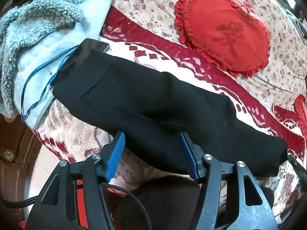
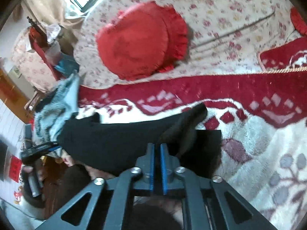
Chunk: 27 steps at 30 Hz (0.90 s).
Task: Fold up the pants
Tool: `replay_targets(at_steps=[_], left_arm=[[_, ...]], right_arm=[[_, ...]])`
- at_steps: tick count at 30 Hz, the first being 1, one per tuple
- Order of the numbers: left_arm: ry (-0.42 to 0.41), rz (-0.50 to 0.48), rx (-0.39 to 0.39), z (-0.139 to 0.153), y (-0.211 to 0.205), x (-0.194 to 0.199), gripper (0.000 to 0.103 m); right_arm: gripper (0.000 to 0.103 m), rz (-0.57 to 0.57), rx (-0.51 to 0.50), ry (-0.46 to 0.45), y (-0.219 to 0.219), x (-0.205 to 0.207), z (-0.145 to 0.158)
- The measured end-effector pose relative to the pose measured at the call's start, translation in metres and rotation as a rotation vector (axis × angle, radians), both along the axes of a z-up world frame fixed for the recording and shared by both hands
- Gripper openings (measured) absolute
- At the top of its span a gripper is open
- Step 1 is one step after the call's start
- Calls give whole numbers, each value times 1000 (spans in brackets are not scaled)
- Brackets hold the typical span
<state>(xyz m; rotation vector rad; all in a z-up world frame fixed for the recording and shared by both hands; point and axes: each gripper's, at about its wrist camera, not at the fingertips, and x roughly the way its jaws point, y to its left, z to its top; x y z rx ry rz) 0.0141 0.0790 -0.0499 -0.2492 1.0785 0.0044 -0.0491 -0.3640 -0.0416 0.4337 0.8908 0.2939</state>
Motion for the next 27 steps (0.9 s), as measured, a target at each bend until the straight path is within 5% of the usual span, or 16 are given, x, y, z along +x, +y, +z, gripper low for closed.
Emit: replay_targets(at_steps=[3, 7, 11, 14, 18, 27], left_arm=[[4, -3, -5, -2, -2, -1, 57], [10, -10, 1, -4, 1, -4, 57], [-8, 31, 18, 0, 17, -5, 57], [-10, 89, 17, 0, 37, -3, 57], [-25, 202, 6, 2, 75, -5, 57], [3, 317, -23, -15, 126, 3, 57]], right_arm=[[4, 12, 47, 0, -1, -14, 8], [4, -84, -96, 128, -7, -18, -23], [11, -147, 3, 65, -15, -26, -23], [43, -66, -88, 35, 12, -14, -11], [44, 4, -188, 57, 42, 8, -13], [44, 261, -116, 41, 137, 57, -18]])
